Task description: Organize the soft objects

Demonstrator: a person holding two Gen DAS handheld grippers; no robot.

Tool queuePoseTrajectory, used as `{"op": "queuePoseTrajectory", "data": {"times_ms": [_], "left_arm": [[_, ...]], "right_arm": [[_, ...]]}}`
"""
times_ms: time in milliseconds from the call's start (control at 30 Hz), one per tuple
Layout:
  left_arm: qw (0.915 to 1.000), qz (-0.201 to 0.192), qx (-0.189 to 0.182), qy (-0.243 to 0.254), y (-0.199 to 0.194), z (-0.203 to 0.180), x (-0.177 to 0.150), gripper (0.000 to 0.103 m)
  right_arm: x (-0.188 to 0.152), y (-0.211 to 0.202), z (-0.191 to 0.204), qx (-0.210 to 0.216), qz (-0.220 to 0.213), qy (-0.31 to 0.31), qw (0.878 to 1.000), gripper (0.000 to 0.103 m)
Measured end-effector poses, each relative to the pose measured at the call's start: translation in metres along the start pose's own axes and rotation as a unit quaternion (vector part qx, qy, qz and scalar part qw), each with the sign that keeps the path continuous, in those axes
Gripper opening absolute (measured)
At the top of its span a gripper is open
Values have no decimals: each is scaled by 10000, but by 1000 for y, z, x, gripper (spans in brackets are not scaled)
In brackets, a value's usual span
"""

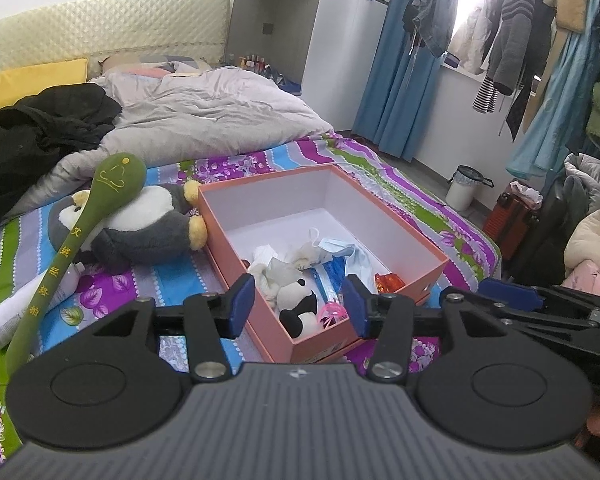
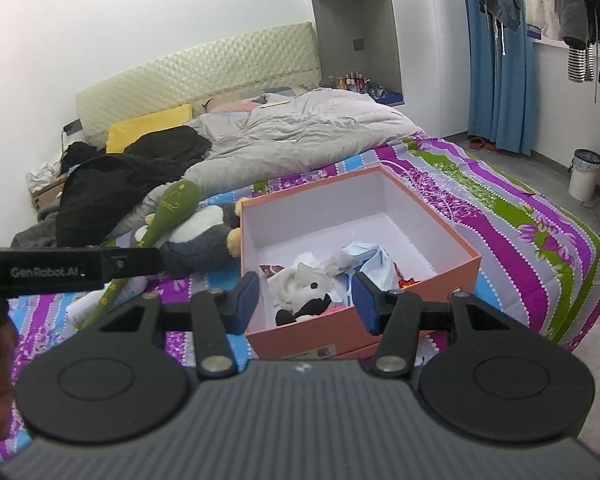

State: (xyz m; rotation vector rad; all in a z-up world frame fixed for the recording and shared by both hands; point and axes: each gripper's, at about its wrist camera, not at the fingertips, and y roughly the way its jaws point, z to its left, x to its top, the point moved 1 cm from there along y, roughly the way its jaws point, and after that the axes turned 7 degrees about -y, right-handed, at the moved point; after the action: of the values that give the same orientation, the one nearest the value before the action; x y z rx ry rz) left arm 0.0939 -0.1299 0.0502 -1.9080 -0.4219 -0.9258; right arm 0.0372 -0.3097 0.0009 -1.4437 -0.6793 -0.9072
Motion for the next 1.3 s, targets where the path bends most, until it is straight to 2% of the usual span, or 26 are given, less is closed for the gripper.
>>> {"op": "queuePoseTrajectory", "data": {"times_ms": [67, 133, 167, 233, 333, 500, 1300], "left_arm": [[10000, 7, -14, -1, 0, 0, 0, 59], [10000, -10, -6, -16, 0, 1, 0, 73], [10000, -18, 10, -29, 0, 2, 0, 77], [10000, -32, 43, -59, -1, 3, 1, 90], [9999, -28, 78, -111, 0, 6, 1, 98], [9998, 13, 178, -60, 2, 7, 1, 102], [9997, 92, 232, 83, 2, 3, -1, 103]], "right_arm": [[0, 0, -2, -22, -9, -10, 10000, 55], [1, 1, -3, -86, -20, -27, 10000, 72], [1, 1, -4, -126, -38, -19, 9999, 88], [1, 1, -7, -164, -82, 16, 9998, 95], [0, 2, -9, -226, -72, 26, 9997, 96], [-1, 2, -8, -232, -57, 12, 9997, 96], [-3, 2, -7, -226, -39, 27, 9997, 96]]}}
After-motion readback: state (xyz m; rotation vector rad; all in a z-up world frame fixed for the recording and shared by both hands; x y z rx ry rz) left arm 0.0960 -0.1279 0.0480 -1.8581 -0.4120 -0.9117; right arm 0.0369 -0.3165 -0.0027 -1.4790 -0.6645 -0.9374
